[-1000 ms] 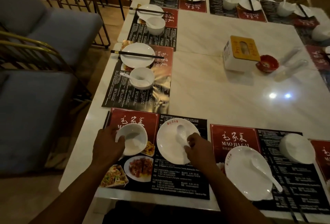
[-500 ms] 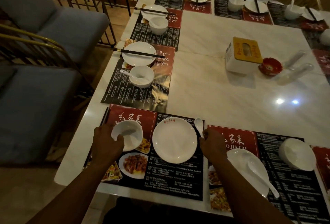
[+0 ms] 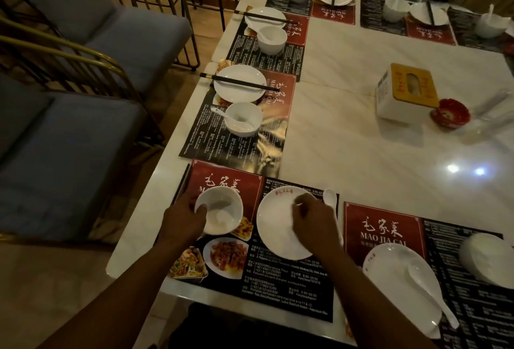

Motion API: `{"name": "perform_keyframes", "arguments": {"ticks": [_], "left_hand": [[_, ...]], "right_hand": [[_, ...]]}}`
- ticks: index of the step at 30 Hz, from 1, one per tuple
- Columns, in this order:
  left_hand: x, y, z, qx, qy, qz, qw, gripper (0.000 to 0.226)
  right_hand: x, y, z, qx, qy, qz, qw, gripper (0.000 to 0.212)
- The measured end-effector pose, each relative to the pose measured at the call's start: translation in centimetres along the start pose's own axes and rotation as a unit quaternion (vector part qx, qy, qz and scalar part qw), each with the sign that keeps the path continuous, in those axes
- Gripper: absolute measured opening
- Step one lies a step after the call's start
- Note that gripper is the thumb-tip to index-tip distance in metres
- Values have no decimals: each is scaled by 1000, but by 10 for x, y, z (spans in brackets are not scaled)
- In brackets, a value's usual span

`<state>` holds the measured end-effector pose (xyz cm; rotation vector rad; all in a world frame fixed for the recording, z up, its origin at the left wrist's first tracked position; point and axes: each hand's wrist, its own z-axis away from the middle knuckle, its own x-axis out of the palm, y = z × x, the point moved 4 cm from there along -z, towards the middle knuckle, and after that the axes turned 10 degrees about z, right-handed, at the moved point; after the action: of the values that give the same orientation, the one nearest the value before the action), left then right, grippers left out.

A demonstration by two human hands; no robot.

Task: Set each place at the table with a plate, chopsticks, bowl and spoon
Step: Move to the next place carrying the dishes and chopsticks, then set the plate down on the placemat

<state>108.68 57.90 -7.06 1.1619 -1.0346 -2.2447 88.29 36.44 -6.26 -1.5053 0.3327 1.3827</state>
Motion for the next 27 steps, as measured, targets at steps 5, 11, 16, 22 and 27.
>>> {"name": "perform_keyframes", "arguments": {"ticks": [5, 11, 16, 22, 27], "left_hand": [[-3, 1, -7, 0, -30, 0, 1000, 38], [-6, 8, -16, 20, -56, 4, 998, 39], [3, 40, -30, 50, -84, 83, 992, 29], [36, 56, -43, 35, -156, 92, 983, 22], [59, 55, -38, -13, -193, 68, 979, 20]], "right_hand": [[55, -81, 15, -87, -158, 2, 984, 26], [74, -90, 1, -27, -138, 2, 990, 29], [43, -83, -31, -2, -69, -22, 997, 23], [23, -50, -74, 64, -35, -32, 997, 25], [22, -34, -87, 101, -51, -42, 993, 19]]}}
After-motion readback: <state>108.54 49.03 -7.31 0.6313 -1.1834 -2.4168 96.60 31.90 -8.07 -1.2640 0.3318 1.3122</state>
